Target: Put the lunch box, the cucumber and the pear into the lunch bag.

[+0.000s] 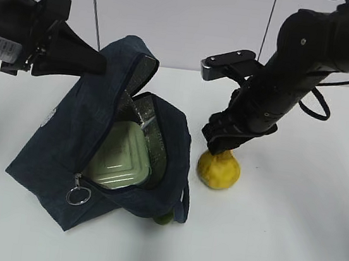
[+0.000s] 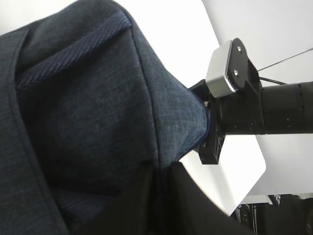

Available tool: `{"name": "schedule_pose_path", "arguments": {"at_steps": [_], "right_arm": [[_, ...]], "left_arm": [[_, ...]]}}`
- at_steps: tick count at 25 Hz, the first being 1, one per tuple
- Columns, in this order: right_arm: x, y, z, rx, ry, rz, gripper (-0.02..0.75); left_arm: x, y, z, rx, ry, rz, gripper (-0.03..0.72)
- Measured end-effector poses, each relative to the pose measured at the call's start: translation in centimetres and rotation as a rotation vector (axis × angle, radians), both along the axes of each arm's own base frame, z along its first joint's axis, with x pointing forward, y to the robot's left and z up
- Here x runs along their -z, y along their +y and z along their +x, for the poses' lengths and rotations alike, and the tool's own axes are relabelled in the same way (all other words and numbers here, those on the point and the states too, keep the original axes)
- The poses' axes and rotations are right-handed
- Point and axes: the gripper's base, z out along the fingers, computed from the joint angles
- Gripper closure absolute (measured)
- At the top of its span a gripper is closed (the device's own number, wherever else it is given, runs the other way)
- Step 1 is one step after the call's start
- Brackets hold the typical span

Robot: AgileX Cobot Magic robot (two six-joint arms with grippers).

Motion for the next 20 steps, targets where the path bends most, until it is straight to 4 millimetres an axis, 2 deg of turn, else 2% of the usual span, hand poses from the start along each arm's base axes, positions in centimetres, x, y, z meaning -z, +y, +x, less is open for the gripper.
{"name": "schedule_pose_path", "arguments": {"at_steps": [11,17,20], "right_arm": [[-0.39,0.08,-0.53,-0.017,0.035,0.013,0.262],[-0.56,0.21,-0.14,-0.015,-0.012,0.029,0.262],[-0.02,0.28,0.09,-0.015,-0.011,0.027,0.262]], "left_arm": [[0.00,0.00,0.00,0.000,0.000,0.000,0.670],[0.00,0.00,0.00,0.000,0.000,0.000,0.670],[0.00,0.00,0.00,0.000,0.000,0.000,0.670]]}}
